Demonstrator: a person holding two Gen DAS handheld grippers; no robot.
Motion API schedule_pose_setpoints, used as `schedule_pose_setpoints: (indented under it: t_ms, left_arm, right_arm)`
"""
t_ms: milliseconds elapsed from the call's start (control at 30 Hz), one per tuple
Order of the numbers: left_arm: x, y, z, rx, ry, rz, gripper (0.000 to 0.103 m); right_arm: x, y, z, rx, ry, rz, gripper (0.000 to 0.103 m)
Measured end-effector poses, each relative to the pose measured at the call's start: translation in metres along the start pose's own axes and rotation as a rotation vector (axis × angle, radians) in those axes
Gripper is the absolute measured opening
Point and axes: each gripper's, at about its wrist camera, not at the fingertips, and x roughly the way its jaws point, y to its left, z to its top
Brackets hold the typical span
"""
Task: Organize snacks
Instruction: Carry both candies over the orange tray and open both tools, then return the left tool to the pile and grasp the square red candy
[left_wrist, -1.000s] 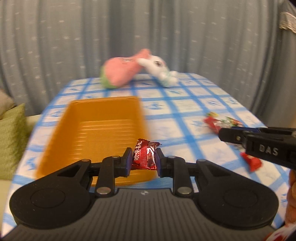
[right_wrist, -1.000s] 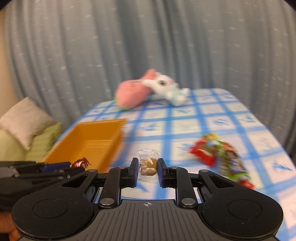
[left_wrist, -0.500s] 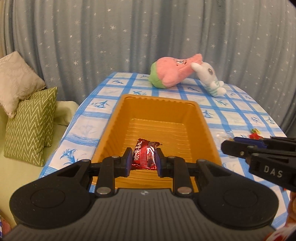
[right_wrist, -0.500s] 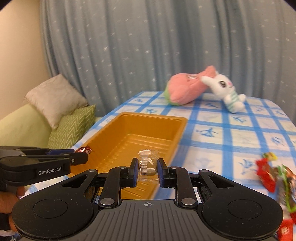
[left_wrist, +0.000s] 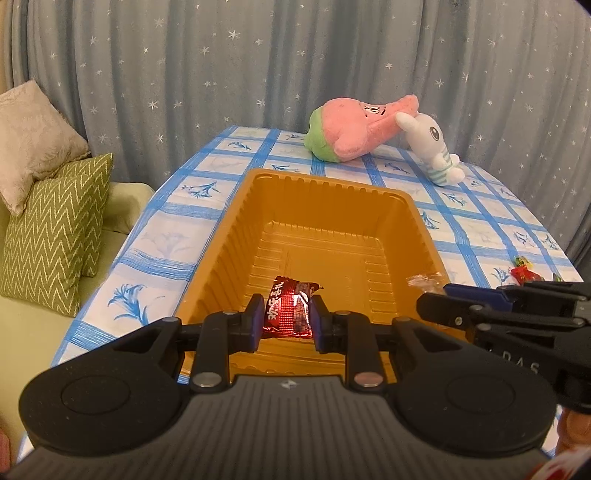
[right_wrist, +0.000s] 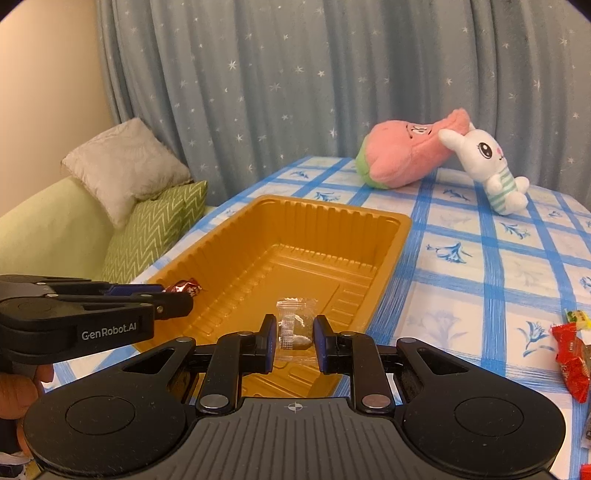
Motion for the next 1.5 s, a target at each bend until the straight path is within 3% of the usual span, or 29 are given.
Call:
schedule_pose_setpoints:
  t_ms: [133,567,600,633,700,967,1167,1500]
  left_arm:
    - [0.001,0.003,0.000,-0.021,-0.001,0.000,0.029]
    - [-0.008,0.015,-0.001,-0.068,-0.028,0.036,0.029]
    - [-0.009,0.016,-0.001,-0.070,-0.030,0.038,0.029]
    - [-0.010,0.016,-0.001,-0.073,-0.033,0.039,0.029]
    - [-0.012,0.017,-0.001,-0.076,-0.038,0.041,0.030]
    - [-0.022,0.006,-0.002,-0.061,-0.060,0.024,0.032]
    - [-0.034,-0.012,-0.008,-0.037,-0.076,-0.014,0.033]
    - [-0.063,-0.064,-0.026,0.009,-0.087,-0.127,0.043]
  right_arm:
    - [0.005,0.001,0.002,-0.015,0.005,0.009,0.022]
    - [0.009,0.004,0.001,-0.047,-0.015,0.045,0.023]
    - [0.009,0.004,0.000,-0.053,-0.015,0.042,0.030]
    - [0.009,0.004,0.000,-0.050,-0.020,0.043,0.048]
    - [0.005,0.003,0.000,-0.038,-0.045,0.040,0.063]
    - [-0.020,0.001,0.006,-0.045,-0.106,0.006,0.063]
    - [-0.054,-0.006,0.001,-0.033,-0.143,-0.073,0.063]
    - [-0.135,-0.050,-0.049,0.115,-0.150,-0.310,0.063]
